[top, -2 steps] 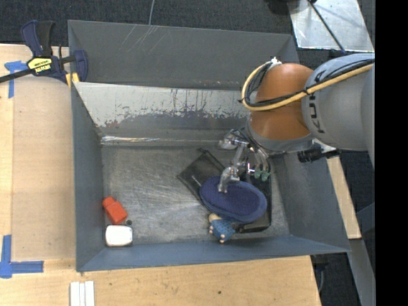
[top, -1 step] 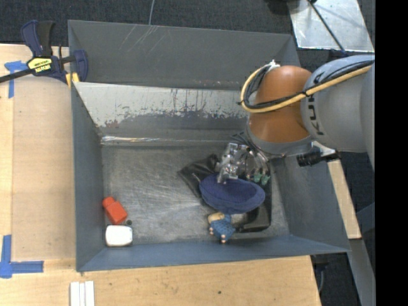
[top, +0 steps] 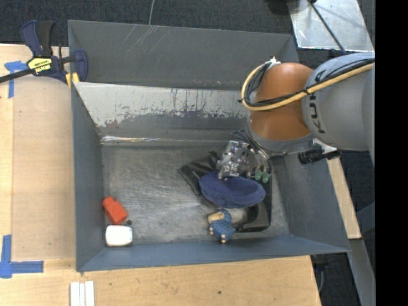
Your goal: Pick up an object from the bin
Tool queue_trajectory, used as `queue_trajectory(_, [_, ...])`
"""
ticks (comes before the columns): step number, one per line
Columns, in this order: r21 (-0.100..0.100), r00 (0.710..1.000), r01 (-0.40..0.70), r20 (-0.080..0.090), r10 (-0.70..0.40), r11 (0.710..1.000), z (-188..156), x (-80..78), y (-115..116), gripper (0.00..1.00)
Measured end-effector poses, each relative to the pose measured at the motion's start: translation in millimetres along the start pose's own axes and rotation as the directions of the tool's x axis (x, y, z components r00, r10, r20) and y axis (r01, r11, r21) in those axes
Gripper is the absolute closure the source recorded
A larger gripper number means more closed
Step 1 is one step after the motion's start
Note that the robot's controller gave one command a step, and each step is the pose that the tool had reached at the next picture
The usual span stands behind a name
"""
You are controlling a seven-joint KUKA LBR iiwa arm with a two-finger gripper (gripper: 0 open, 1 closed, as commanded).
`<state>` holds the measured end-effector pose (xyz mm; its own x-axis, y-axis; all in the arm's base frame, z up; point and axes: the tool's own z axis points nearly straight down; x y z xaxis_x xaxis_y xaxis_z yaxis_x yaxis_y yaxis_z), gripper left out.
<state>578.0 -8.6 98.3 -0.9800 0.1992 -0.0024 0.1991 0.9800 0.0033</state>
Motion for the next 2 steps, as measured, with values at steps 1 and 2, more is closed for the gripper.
queue_trajectory(1, [0.001,1.0,0.001,0.004,-0.001,1.0,-7,-1.2,0,1.0])
queue_trajectory(2, [0.002,1.0,0.002,0.006,-0.002,1.0,-58,-3.4,0,1.0])
